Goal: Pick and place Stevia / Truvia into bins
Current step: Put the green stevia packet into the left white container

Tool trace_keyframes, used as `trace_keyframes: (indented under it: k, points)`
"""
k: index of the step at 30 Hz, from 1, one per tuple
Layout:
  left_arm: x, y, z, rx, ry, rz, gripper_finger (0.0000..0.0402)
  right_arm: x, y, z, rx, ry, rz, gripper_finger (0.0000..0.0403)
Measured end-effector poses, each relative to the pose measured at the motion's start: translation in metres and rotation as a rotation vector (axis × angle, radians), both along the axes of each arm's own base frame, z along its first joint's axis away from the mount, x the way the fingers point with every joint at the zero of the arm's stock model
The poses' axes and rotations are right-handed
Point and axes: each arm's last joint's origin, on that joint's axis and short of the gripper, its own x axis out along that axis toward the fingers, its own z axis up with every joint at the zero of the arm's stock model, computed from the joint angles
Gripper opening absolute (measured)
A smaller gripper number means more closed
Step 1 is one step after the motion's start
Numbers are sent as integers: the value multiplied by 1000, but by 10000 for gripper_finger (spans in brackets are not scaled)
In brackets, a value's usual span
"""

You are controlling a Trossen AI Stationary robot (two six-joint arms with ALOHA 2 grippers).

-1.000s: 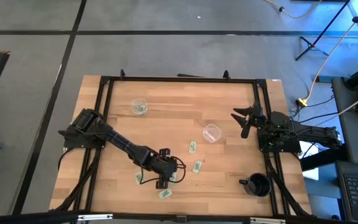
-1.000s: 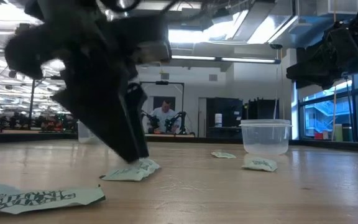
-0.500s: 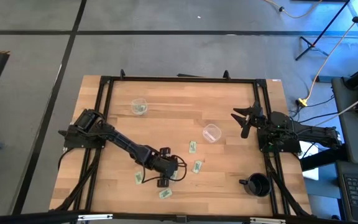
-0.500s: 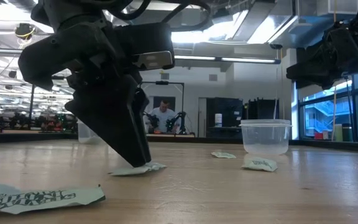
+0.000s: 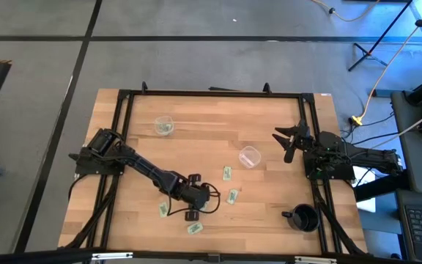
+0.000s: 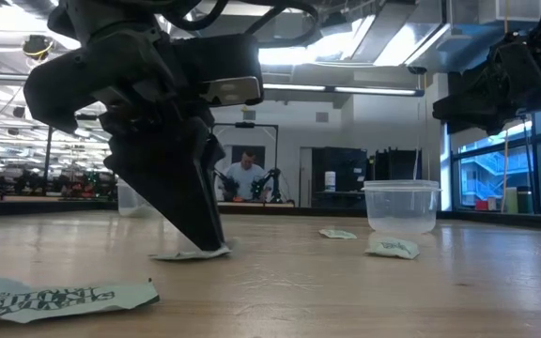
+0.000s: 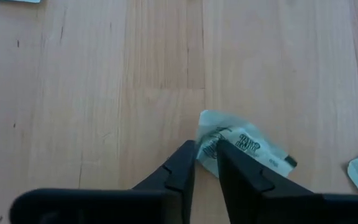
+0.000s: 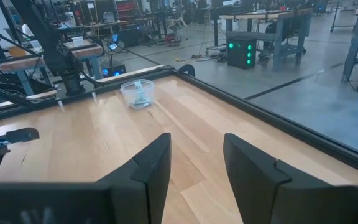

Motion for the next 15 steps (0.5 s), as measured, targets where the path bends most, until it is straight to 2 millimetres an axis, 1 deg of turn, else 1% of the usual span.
trace_keyframes:
  k: [8,11,15]
  points:
    - [-1,0,-1,-2,15,-6,7,0,0,0,-3,1,0,152]
    - [-2,0,1,-4,22,-9,4,0,0,0,-3,1,0,152]
    - [-7,3,9,-16,36,-17,2,0,0,0,-3,2,0,152]
